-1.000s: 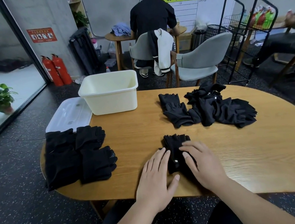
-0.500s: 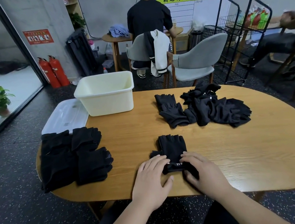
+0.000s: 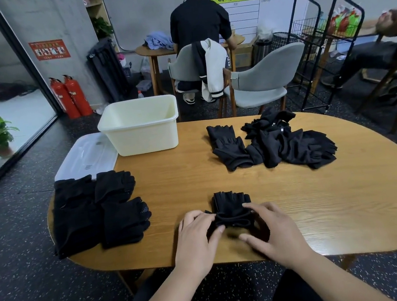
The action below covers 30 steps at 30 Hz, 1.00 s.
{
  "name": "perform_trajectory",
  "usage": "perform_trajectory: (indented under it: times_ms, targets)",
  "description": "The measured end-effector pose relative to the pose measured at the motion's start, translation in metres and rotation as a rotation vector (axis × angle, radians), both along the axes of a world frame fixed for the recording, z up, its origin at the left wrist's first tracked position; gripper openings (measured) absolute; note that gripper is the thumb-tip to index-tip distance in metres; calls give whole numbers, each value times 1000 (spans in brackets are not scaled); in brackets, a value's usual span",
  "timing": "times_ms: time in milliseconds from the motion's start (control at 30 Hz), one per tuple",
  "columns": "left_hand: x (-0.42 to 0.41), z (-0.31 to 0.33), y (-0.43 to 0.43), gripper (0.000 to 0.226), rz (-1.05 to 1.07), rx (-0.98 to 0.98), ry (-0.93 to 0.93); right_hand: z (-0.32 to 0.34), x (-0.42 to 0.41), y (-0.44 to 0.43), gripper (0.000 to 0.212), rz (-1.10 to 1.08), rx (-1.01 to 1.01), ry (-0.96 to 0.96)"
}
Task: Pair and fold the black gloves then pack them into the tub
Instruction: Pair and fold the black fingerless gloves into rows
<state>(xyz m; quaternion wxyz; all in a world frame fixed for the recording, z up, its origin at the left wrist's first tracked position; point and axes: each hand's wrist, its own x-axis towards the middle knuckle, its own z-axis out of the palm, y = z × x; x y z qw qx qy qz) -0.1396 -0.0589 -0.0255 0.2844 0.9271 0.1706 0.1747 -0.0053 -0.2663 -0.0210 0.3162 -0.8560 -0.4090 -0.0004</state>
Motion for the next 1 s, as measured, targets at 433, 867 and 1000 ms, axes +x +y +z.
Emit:
perform_trajectory:
  times_ms: [433,867,1000]
  targets:
    - [14,3,2,39,141,-268,-40,-1,14,7,10,-151,75,236]
    - [29,6,-1,32,110,49,12,-4,7,43,46,-410,-97,-2]
    - [24,6,0,32,86,55,-40,-5,3,40,47,-394,18,4]
